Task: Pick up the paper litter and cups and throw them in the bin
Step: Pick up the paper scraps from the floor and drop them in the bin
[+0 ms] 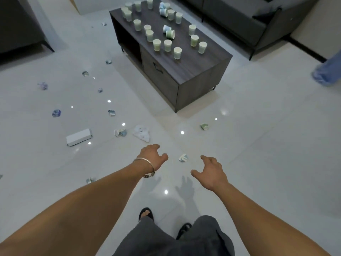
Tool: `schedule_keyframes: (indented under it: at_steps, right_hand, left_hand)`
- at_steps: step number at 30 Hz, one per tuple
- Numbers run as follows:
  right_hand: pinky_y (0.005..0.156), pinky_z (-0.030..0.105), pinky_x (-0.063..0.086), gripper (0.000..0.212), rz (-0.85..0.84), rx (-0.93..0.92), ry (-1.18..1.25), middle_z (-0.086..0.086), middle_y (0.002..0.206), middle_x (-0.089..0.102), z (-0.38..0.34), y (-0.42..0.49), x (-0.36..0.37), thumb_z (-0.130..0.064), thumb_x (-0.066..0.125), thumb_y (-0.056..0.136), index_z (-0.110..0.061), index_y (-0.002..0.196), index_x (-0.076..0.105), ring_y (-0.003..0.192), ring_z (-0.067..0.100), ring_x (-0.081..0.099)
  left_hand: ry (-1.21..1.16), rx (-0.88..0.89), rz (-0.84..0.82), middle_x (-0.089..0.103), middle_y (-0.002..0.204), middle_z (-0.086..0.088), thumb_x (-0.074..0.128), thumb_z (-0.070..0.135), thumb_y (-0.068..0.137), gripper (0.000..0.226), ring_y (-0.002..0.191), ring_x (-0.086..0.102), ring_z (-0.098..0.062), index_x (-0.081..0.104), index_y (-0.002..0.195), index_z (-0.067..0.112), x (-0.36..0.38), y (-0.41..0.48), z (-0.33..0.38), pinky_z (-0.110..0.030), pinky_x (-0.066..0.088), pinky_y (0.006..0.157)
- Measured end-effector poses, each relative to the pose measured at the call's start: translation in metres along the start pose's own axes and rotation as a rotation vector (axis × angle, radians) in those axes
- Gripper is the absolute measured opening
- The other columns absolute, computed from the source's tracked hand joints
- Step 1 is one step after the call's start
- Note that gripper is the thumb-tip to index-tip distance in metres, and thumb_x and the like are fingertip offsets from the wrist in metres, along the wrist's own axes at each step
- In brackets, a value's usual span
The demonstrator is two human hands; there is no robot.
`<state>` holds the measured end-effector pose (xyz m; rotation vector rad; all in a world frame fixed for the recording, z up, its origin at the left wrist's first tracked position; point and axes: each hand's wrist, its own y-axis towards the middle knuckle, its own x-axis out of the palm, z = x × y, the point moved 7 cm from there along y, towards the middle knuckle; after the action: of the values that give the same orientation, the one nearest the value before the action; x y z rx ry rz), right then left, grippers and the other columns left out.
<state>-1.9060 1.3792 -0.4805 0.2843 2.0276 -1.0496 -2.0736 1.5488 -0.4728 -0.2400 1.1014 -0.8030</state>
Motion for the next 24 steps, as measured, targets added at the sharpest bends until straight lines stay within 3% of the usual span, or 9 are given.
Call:
schedule_keyframes:
  at_steps: [5, 15, 19, 24]
  right_hand:
    - [0.1, 0.039, 0.039, 0.078, -0.007, 0.004, 0.043, -0.002, 0.154, 0.021, 0.017, 0.06, -0.025, -0.054, 0.056, 0.086, -0.029, 0.151, 0.021, 0.138, 0.022, 0.025]
    - [0.103, 0.04, 0.04, 0.082, -0.212, -0.033, 0.038, 0.003, 0.155, 0.02, 0.078, 0.232, -0.038, -0.052, 0.059, 0.085, -0.025, 0.152, 0.02, 0.134, 0.027, 0.035]
    - [0.101, 0.04, 0.041, 0.08, -0.267, -0.041, -0.011, 0.003, 0.155, 0.021, 0.098, 0.308, 0.002, -0.05, 0.057, 0.086, -0.025, 0.152, 0.02, 0.133, 0.026, 0.036]
    - [0.1, 0.041, 0.04, 0.078, -0.323, -0.079, -0.057, 0.004, 0.153, 0.022, 0.117, 0.413, 0.109, -0.051, 0.055, 0.087, -0.025, 0.151, 0.019, 0.131, 0.028, 0.036]
  left_hand:
    - [0.016, 0.001, -0.05, 0.039, 0.147, -0.006, 0.051, 0.044, 0.089, 0.063, 0.134, 0.035, -0.024, 0.037, 0.143, 0.016, 0.011, 0.057, 0.047, -0.039, 0.032, 0.107]
    - [-0.068, -0.229, -0.122, 0.039, 0.147, -0.006, 0.054, 0.044, 0.088, 0.064, 0.133, 0.038, -0.023, 0.037, 0.143, 0.017, 0.084, 0.184, 0.084, -0.034, 0.031, 0.107]
    - [-0.145, -0.295, -0.13, 0.04, 0.145, -0.005, 0.055, 0.042, 0.087, 0.063, 0.131, 0.04, -0.022, 0.038, 0.142, 0.017, 0.134, 0.242, 0.066, -0.032, 0.032, 0.106]
    - [-0.162, -0.41, -0.129, 0.041, 0.143, -0.004, 0.054, 0.04, 0.086, 0.06, 0.127, 0.043, -0.023, 0.039, 0.141, 0.019, 0.222, 0.326, -0.001, -0.038, 0.038, 0.104]
